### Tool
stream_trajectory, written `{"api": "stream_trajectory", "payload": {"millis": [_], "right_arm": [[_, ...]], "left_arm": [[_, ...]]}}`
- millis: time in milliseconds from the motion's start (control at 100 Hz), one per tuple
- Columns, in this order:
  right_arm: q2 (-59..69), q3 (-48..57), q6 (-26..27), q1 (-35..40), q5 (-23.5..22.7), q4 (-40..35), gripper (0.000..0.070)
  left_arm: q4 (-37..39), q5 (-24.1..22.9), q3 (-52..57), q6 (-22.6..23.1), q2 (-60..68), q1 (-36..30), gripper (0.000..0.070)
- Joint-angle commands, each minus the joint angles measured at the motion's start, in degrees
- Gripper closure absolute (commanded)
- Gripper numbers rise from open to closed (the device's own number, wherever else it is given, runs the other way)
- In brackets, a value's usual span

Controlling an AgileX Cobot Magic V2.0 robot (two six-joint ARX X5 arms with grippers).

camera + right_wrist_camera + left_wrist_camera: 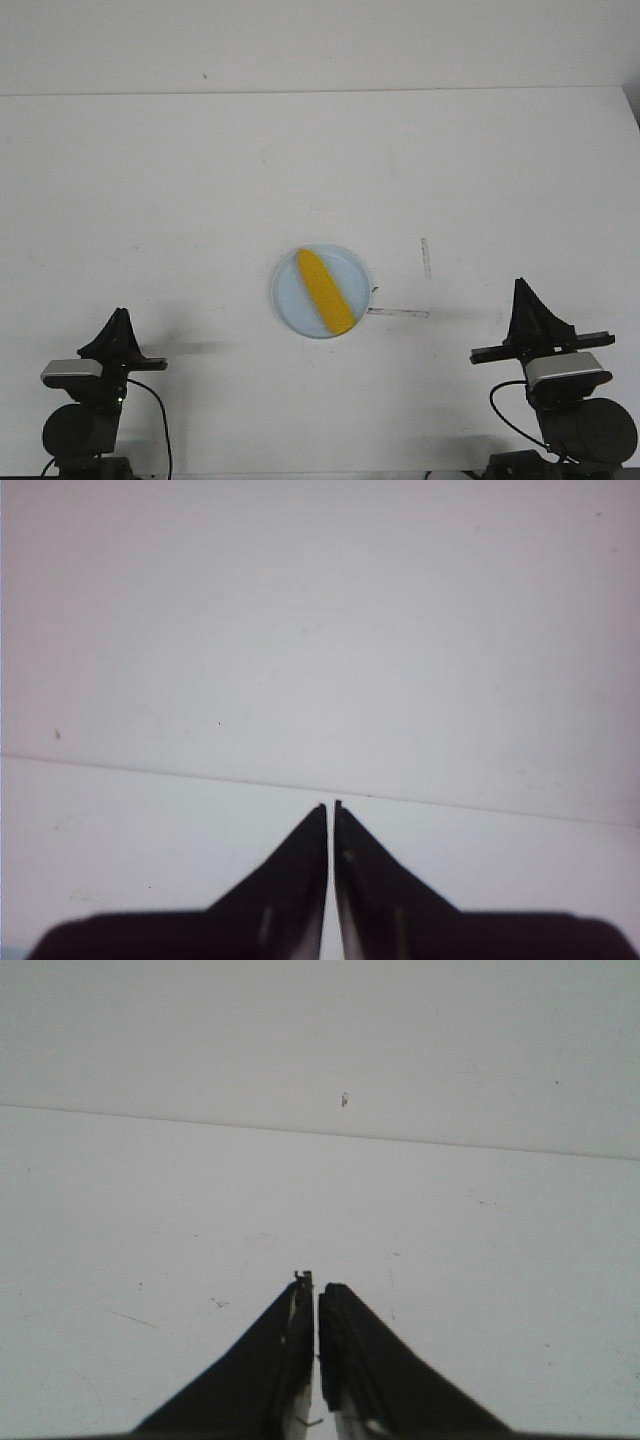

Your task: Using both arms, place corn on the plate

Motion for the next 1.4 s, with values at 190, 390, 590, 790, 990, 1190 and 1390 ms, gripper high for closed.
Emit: {"api": "stream_trajectory", "payload": {"millis": [190,390,590,790,990,1190,1390], "right_arm": [[-0.1,0.0,-0.1,0.0,0.1,0.9,0.0687],[-0.1,0.0,-0.1,0.0,0.1,0.9,0.0687],[-0.1,0.0,-0.1,0.0,0.1,0.9,0.0687],[-0.1,0.0,-0.1,0.0,0.1,0.9,0.0687],[-0.8,-0.8,-0.2,-0.1,0.1,1.0,0.0687],[-1.4,-7.0,-0.2,-0.4,3.0,4.8,0.0688],[-2.4,-14.3,0.0,-0.4,3.0,9.6,0.0688]], "left_arm": [[0.6,-0.2,-1.2,-0.1,-0.1,0.0,0.0699],[0.6,-0.2,-1.2,-0.1,-0.1,0.0,0.0699],[0.6,-0.2,-1.2,-0.2,-0.1,0.0,0.0698],[0.6,-0.2,-1.2,-0.1,-0.1,0.0,0.0699],[0.6,-0.2,-1.2,-0.1,-0.1,0.0,0.0699],[0.6,-0.2,-1.2,-0.1,-0.1,0.0,0.0699],[0.6,-0.2,-1.2,-0.1,-0.1,0.0,0.0699]]}}
